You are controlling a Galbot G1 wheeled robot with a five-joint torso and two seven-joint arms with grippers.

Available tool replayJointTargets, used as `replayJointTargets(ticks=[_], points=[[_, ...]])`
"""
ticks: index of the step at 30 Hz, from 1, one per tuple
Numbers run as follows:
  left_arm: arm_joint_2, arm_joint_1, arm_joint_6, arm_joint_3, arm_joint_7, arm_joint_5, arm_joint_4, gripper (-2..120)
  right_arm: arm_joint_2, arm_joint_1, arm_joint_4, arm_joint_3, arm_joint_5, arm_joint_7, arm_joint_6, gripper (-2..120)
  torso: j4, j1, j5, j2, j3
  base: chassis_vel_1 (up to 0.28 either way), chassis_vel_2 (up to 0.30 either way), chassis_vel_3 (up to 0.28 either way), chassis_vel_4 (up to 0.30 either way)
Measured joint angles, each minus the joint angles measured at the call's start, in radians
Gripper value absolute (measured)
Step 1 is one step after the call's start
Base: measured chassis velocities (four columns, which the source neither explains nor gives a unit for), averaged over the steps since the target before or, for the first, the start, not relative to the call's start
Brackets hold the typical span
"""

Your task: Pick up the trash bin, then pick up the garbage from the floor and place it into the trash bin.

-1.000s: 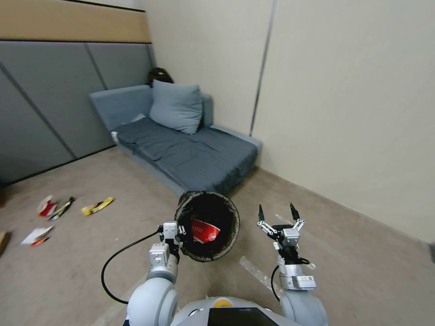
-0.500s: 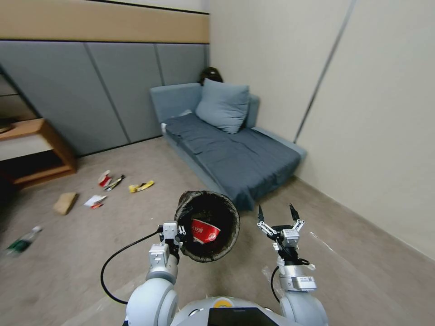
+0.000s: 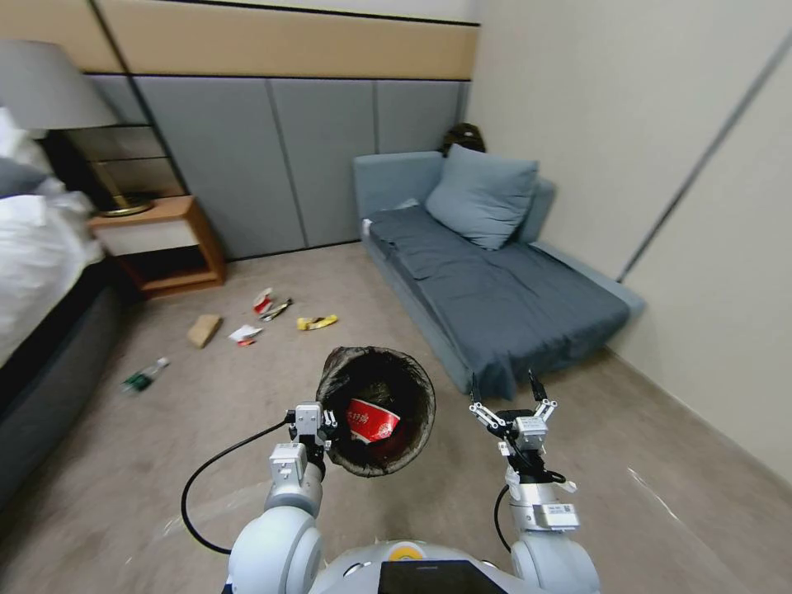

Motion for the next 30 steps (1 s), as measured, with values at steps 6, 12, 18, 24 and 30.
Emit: replayJointTargets(ticks=[6,12,18,24,30], points=[[-0.001,0.000,0.000,0.000,0.000,0.000,0.000,1,0.000,0.000,0.000,-0.005,-0.001,-0.002,0.000,100,0.0002,0.000,0.0000,0.000,0.000,0.119,0.115,0.131,0.122],[-0.001,0.001,0.000,-0.001,0.000,0.000,-0.001,1,0.000,0.000,0.000,-0.006,-0.005,-0.004,0.001,100,0.0003,0.000,-0.0001,0.000,0.000,0.134,0.122,0.118,0.123],[-0.002,0.002,-0.001,0.001,-0.001,0.000,-0.001,1,0.000,0.000,-0.001,-0.004,-0.007,-0.004,0.001,100,0.0002,0.000,0.0000,0.000,0.000,0.123,0.122,0.123,0.113],[-0.002,0.002,-0.003,0.001,-0.001,0.000,-0.001,1,0.000,0.000,-0.002,-0.005,-0.007,-0.004,0.002,100,0.0001,0.000,0.0000,0.000,0.000,0.119,0.125,0.105,0.118],[-0.002,0.002,-0.007,0.002,-0.001,0.000,0.002,1,0.000,0.000,-0.002,-0.005,-0.007,-0.004,0.003,100,0.0002,0.000,0.0000,0.000,0.000,0.131,0.134,0.126,0.114]])
